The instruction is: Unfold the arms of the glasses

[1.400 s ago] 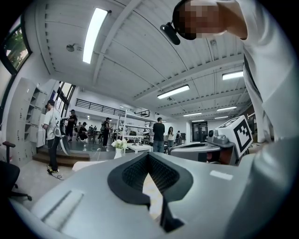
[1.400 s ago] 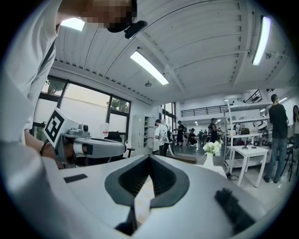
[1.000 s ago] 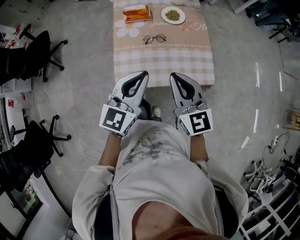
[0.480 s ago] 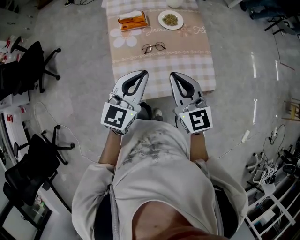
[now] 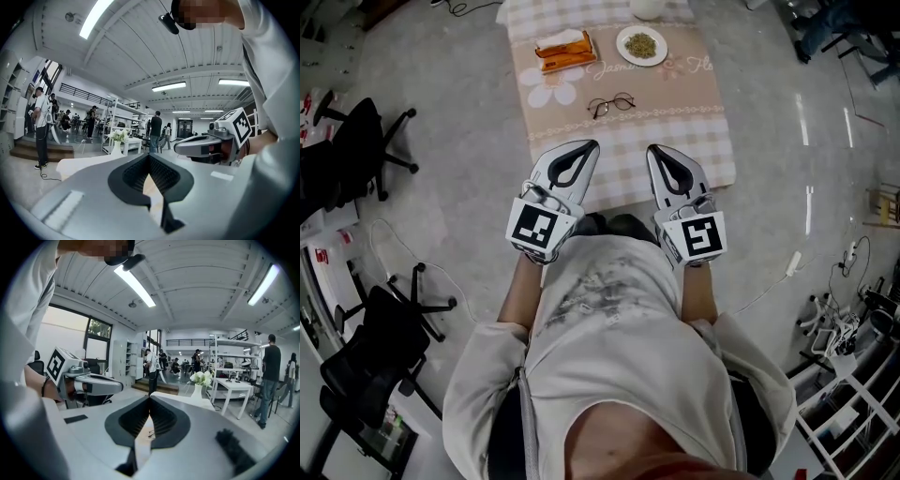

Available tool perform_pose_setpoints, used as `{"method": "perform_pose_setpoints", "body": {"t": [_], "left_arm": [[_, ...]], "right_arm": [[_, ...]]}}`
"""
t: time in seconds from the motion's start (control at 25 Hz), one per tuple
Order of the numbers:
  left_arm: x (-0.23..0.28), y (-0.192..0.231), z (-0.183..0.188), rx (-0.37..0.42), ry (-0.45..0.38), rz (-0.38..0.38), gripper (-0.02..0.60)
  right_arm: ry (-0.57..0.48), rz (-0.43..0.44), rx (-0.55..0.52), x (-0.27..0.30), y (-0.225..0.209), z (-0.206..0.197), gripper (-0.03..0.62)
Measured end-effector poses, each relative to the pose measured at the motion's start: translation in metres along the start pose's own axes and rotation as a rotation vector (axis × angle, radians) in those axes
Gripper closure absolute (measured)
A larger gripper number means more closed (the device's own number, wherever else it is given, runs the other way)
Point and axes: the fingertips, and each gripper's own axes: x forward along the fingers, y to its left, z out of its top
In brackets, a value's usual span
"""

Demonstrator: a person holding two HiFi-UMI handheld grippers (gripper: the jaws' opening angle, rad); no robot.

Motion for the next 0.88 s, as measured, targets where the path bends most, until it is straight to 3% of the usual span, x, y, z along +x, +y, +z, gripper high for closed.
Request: {"method": "perform_pose_setpoints", "body": {"t": [0.4, 0.88], "left_arm": [[0.021, 0.016, -0.016, -0.004, 0.051, -0.038, 0.572], [0.06, 0.043, -0.036, -0.02, 0.113, -0.012, 0.572]], "right_arm": [[0.036, -0.028, 0.006, 0.017, -0.016, -0.011, 0.577], [0.085, 0.015, 0.022, 0.058, -0.05, -0.034, 0.577]]}}
